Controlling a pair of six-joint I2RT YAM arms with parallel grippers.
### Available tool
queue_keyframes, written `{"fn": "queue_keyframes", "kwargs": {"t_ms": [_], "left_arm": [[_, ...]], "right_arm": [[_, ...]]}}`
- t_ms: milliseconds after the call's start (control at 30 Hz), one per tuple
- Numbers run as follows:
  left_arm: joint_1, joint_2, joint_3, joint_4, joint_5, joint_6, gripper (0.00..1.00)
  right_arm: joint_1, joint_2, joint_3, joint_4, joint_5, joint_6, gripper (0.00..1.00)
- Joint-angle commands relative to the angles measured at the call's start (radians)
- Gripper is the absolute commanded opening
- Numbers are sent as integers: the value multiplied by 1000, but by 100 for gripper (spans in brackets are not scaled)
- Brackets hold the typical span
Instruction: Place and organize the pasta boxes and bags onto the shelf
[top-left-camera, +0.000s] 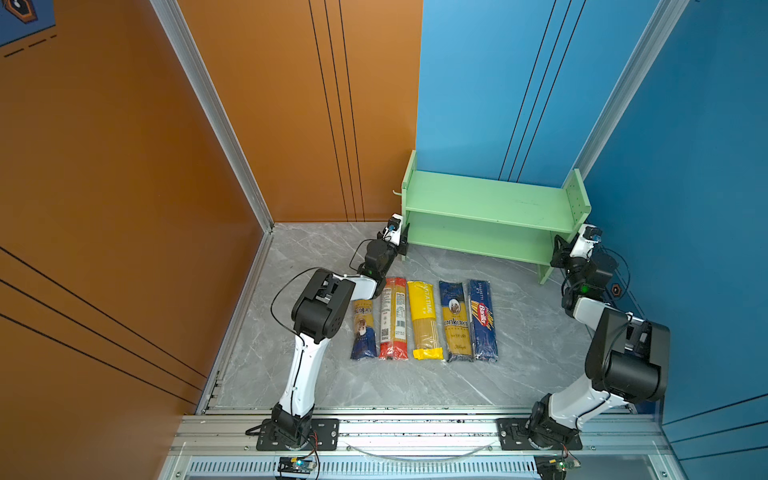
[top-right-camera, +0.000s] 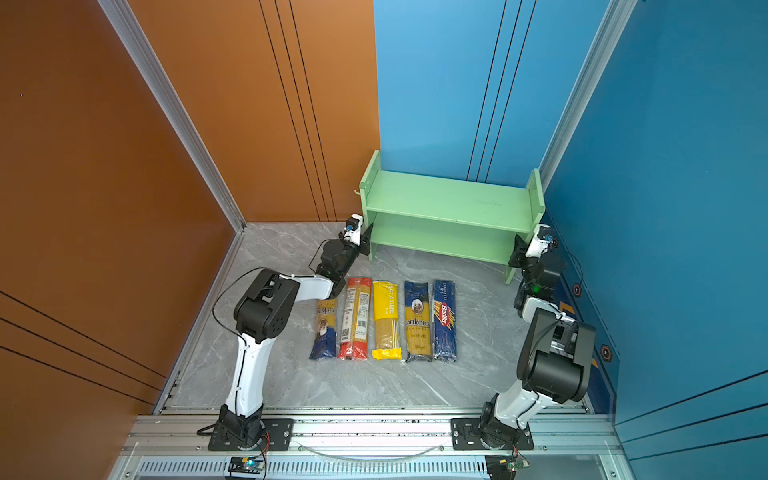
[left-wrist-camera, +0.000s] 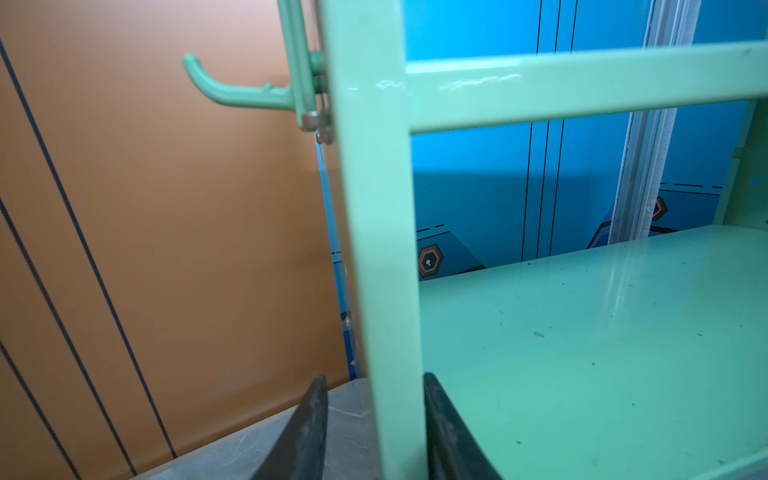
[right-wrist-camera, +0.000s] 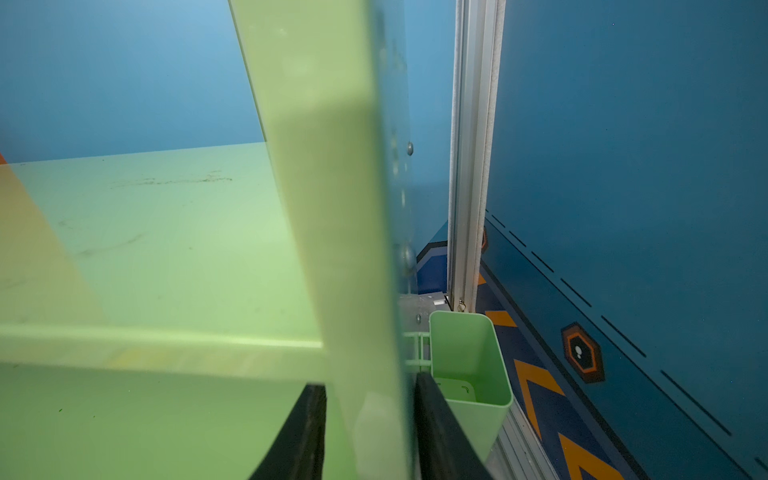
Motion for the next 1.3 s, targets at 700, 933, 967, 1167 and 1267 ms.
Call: {"fn": "queue_keyframes", "kwargs": {"t_ms": [700,933,967,1167,1267], "left_arm": [[4,16,13,60,-28,-14,0],[1,9,-3,69,-42,-16,0],[0,6,-7,68,-48,-16,0],[-1,-19,-39,73,-70,-8,0],[4,-33,-61,82,-77,-7,0]], "right_arm": [[22,28,28,-12,-4,-22,9],[24,33,23,6,1,-22,0],[25,34,22,11,6,-19,0],[38,37,25,15,-14,-12,0],[50,37,25,13,-15,-17,0]]}}
